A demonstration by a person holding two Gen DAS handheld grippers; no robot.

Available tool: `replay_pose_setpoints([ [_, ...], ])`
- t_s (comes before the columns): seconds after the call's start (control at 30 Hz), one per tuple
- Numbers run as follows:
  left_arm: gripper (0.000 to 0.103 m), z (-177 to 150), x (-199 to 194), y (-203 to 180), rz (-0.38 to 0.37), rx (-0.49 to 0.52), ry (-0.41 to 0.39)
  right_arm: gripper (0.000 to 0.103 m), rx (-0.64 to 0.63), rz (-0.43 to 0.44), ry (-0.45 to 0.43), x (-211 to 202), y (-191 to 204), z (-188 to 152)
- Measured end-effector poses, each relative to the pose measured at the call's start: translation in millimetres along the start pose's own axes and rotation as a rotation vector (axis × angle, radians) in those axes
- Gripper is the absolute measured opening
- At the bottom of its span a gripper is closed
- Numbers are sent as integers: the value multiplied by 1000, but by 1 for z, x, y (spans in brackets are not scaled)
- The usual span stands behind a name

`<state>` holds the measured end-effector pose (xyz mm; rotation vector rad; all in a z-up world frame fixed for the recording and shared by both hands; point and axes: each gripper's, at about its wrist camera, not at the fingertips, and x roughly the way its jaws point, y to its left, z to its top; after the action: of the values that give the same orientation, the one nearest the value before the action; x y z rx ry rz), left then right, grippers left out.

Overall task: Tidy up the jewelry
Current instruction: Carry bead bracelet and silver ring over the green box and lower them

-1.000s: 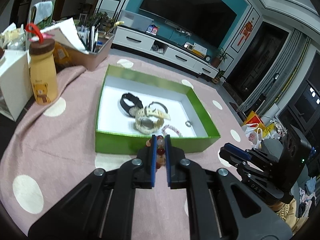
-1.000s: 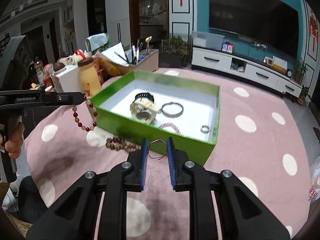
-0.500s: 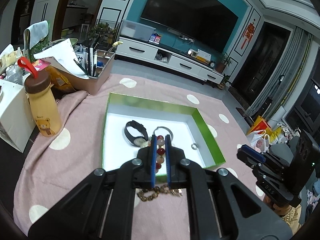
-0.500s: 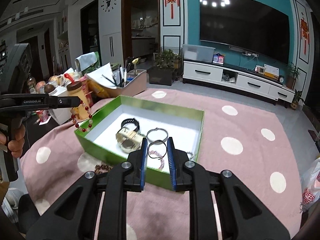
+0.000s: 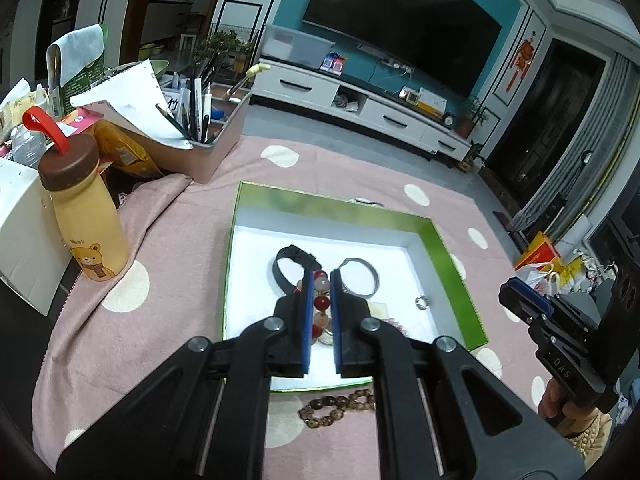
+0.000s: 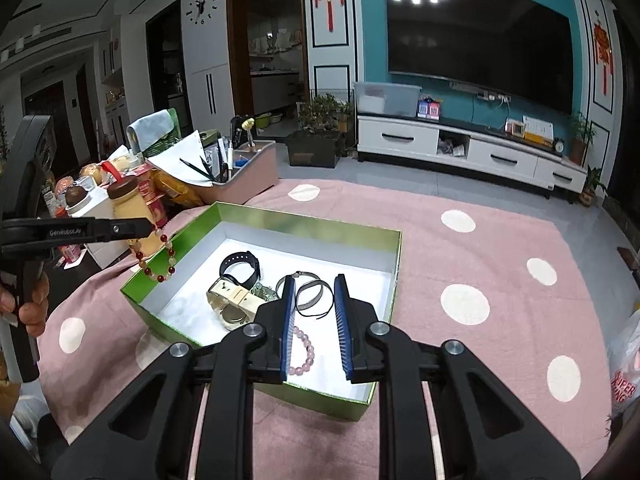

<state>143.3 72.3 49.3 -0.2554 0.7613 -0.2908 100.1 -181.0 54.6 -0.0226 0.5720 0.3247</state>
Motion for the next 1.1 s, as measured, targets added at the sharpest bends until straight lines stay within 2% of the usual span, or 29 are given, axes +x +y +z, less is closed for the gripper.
replay_pose_setpoints([
  [0.4, 7, -4, 39, 9, 56, 16, 85, 19, 93, 19, 89, 43, -14, -4],
  [0.67, 7, -4, 60, 17, 93, 15, 133, 19, 92, 17, 126, 63, -14, -5],
  [1.0, 7, -1, 68, 13, 85, 35, 150, 19, 100, 18, 148, 77, -15, -5],
  [1.1, 7, -2, 75, 13, 117, 46, 170, 19, 96, 16, 159, 81, -15, -5],
])
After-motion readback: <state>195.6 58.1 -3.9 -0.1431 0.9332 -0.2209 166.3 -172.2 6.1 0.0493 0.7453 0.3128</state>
